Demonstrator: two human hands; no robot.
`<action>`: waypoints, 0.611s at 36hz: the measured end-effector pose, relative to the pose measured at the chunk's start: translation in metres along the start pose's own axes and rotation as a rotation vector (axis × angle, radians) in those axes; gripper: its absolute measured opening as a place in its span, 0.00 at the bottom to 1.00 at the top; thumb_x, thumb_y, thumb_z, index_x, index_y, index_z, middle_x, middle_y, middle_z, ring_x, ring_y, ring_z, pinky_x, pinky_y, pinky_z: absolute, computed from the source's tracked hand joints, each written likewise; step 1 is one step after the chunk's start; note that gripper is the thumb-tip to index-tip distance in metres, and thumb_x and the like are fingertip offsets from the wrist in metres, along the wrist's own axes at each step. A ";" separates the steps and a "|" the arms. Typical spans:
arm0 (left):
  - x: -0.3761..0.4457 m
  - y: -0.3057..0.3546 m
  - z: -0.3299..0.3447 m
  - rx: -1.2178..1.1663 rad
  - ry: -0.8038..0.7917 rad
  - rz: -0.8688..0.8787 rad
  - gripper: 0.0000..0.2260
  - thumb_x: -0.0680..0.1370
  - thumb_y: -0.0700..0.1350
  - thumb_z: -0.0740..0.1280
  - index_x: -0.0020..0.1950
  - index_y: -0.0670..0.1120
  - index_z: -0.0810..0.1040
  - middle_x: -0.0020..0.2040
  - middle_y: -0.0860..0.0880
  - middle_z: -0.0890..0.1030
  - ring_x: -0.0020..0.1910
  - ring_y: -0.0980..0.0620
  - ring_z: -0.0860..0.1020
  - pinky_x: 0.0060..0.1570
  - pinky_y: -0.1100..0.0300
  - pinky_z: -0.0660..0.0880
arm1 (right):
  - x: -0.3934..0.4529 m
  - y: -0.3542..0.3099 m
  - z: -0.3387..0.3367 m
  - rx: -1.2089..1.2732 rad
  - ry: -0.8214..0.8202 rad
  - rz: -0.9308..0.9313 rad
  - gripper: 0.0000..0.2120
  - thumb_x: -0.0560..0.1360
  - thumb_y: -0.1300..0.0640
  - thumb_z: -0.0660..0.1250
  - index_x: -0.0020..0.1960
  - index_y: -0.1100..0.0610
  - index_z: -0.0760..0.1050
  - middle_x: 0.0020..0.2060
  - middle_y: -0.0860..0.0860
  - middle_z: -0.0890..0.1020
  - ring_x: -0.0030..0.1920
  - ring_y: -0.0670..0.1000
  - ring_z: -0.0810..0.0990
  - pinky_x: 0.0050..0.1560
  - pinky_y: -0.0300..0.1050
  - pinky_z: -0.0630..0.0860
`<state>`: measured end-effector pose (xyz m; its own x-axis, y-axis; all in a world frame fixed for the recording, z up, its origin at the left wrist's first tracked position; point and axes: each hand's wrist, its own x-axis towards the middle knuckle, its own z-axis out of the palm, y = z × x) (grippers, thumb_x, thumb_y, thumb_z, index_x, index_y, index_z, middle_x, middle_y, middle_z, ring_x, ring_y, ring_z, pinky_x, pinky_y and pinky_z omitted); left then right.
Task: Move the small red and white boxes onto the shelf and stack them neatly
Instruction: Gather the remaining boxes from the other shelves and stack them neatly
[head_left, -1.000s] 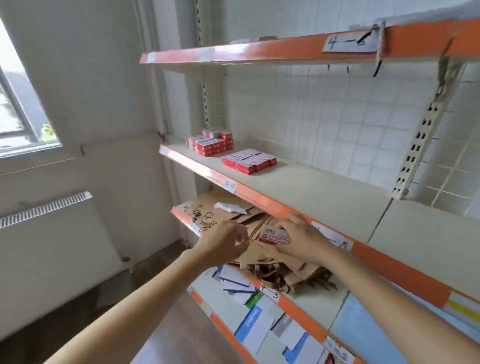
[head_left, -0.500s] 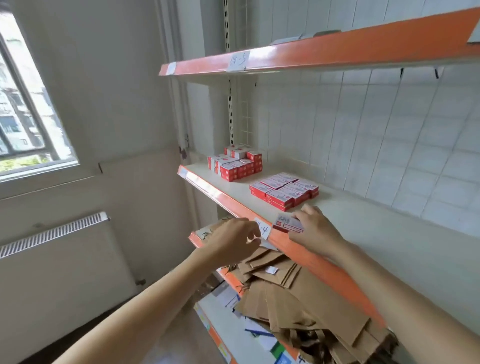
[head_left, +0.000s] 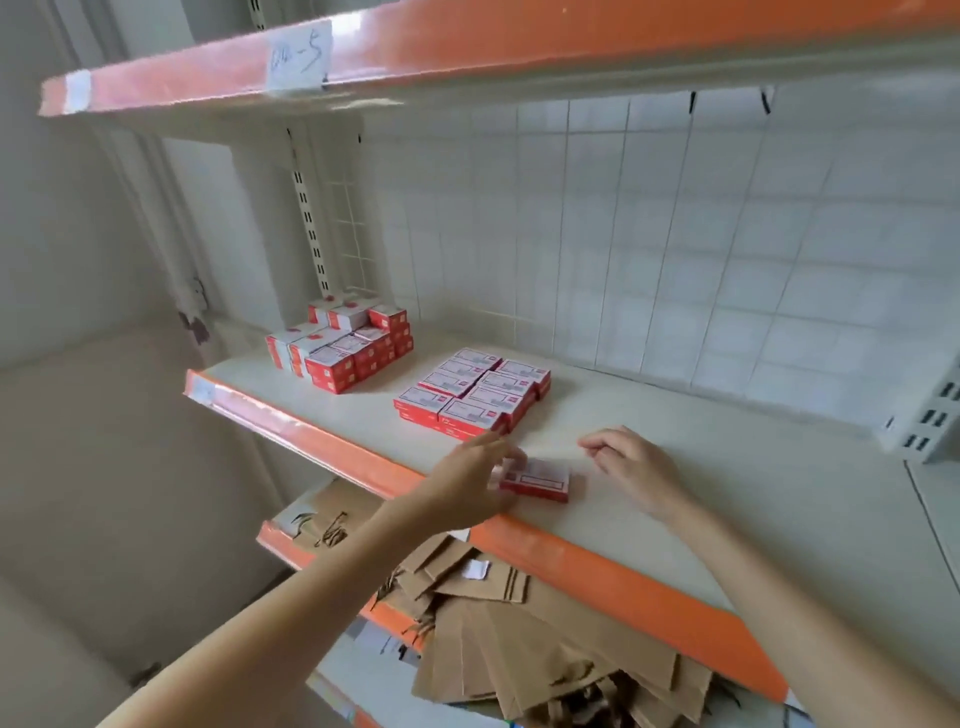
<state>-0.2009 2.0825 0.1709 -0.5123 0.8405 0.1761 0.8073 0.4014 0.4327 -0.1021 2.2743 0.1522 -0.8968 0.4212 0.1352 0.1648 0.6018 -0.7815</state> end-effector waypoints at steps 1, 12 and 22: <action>0.004 -0.004 0.001 -0.019 -0.017 0.009 0.15 0.72 0.38 0.69 0.59 0.43 0.78 0.55 0.47 0.76 0.51 0.49 0.75 0.53 0.58 0.73 | -0.003 0.002 0.001 0.036 0.074 0.009 0.11 0.76 0.63 0.59 0.51 0.58 0.79 0.47 0.51 0.77 0.49 0.48 0.75 0.52 0.36 0.67; 0.049 0.005 0.026 -0.236 0.003 0.020 0.16 0.80 0.49 0.61 0.45 0.38 0.79 0.43 0.43 0.79 0.39 0.47 0.75 0.41 0.58 0.69 | -0.004 0.014 -0.011 0.003 0.424 0.117 0.15 0.73 0.72 0.56 0.54 0.64 0.77 0.54 0.58 0.76 0.49 0.49 0.73 0.45 0.31 0.64; 0.042 -0.005 0.034 -0.275 0.116 0.077 0.12 0.75 0.50 0.70 0.52 0.44 0.81 0.48 0.48 0.74 0.36 0.59 0.74 0.38 0.77 0.66 | -0.003 0.015 -0.005 -0.065 0.337 0.084 0.14 0.74 0.69 0.57 0.54 0.61 0.78 0.53 0.55 0.76 0.49 0.48 0.74 0.48 0.33 0.64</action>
<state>-0.2163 2.1285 0.1462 -0.4958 0.8110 0.3105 0.7433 0.2114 0.6347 -0.0949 2.2852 0.1432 -0.6950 0.6649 0.2738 0.2678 0.5927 -0.7596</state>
